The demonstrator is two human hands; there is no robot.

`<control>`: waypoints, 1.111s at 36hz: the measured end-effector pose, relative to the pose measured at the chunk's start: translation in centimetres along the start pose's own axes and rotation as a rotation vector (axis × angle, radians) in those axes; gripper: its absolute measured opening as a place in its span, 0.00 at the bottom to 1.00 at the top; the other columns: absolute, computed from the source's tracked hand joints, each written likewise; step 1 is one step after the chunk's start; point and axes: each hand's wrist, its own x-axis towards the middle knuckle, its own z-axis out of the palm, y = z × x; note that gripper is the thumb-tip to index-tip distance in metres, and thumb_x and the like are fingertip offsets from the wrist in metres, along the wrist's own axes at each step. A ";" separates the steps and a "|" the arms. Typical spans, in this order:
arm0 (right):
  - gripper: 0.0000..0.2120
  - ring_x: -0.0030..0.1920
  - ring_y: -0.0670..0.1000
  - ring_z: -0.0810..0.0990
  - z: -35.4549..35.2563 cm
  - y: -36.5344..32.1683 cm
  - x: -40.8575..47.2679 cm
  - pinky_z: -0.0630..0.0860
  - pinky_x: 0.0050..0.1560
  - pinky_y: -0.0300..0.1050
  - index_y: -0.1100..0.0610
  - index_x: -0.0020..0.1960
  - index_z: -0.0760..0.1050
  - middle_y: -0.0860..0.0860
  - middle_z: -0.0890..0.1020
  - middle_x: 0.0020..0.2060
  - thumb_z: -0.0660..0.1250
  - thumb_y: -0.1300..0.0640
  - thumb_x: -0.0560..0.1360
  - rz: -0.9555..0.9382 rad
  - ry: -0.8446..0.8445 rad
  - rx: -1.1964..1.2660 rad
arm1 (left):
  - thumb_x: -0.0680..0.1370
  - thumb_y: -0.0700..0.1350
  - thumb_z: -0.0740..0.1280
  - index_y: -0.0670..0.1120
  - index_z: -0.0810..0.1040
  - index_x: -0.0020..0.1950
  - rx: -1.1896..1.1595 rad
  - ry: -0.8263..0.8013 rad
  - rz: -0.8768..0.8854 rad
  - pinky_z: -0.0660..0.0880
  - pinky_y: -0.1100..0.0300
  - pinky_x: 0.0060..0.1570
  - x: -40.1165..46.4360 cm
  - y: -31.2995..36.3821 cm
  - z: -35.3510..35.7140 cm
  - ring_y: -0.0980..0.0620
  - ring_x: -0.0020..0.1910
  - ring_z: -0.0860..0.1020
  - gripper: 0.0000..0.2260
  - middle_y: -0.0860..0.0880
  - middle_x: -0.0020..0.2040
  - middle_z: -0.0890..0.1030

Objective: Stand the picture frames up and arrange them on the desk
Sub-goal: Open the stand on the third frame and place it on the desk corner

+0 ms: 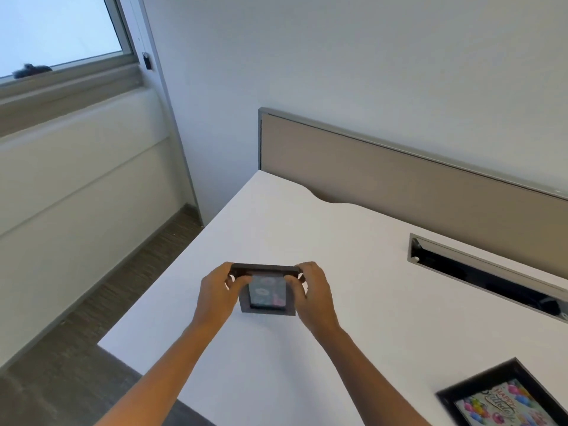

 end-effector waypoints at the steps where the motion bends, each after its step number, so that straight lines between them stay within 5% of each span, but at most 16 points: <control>1: 0.05 0.51 0.46 0.79 -0.5 -0.1 0.3 0.75 0.49 0.35 0.53 0.56 0.78 0.45 0.81 0.50 0.67 0.52 0.85 0.033 -0.004 0.023 | 0.79 0.49 0.74 0.46 0.80 0.57 0.007 -0.006 -0.014 0.80 0.60 0.45 0.1 0.3 0.0 0.50 0.47 0.81 0.11 0.52 0.50 0.83; 7: 0.10 0.47 0.47 0.87 -3.3 -1.2 0.8 0.86 0.43 0.50 0.48 0.53 0.75 0.46 0.87 0.45 0.63 0.44 0.87 0.222 -0.031 0.163 | 0.82 0.57 0.68 0.47 0.81 0.50 -0.189 -0.059 -0.147 0.77 0.64 0.40 -0.7 2.9 0.7 0.50 0.46 0.84 0.14 0.52 0.43 0.86; 11: 0.14 0.46 0.44 0.88 -4.8 -1.9 0.3 0.83 0.40 0.40 0.50 0.50 0.75 0.49 0.87 0.43 0.63 0.42 0.87 0.340 -0.007 0.271 | 0.82 0.61 0.65 0.44 0.80 0.46 -0.299 -0.095 -0.220 0.78 0.66 0.32 -1.5 5.3 1.1 0.51 0.40 0.87 0.20 0.51 0.39 0.87; 19: 0.17 0.46 0.49 0.91 -8.0 -2.6 -1.3 0.86 0.42 0.44 0.51 0.53 0.78 0.48 0.90 0.44 0.63 0.37 0.86 0.495 0.005 0.465 | 0.83 0.62 0.63 0.48 0.81 0.46 -0.396 -0.105 -0.245 0.77 0.70 0.29 -3.4 9.1 2.1 0.55 0.39 0.88 0.19 0.52 0.39 0.88; 26: 0.18 0.45 0.47 0.91 -11.0 -2.7 -2.8 0.82 0.36 0.35 0.51 0.54 0.77 0.45 0.89 0.42 0.63 0.37 0.86 0.520 0.038 0.502 | 0.83 0.62 0.62 0.49 0.81 0.46 -0.369 -0.099 -0.234 0.78 0.69 0.32 -5.0 11.2 3.5 0.56 0.39 0.88 0.19 0.54 0.39 0.88; 40: 0.16 0.45 0.48 0.91 -16.0 -1.2 -5.5 0.83 0.37 0.38 0.51 0.53 0.77 0.49 0.90 0.43 0.63 0.39 0.86 0.495 0.081 0.485 | 0.83 0.62 0.63 0.49 0.83 0.47 -0.379 -0.171 -0.213 0.79 0.65 0.32 -8.2 14.6 6.4 0.54 0.39 0.88 0.19 0.51 0.40 0.88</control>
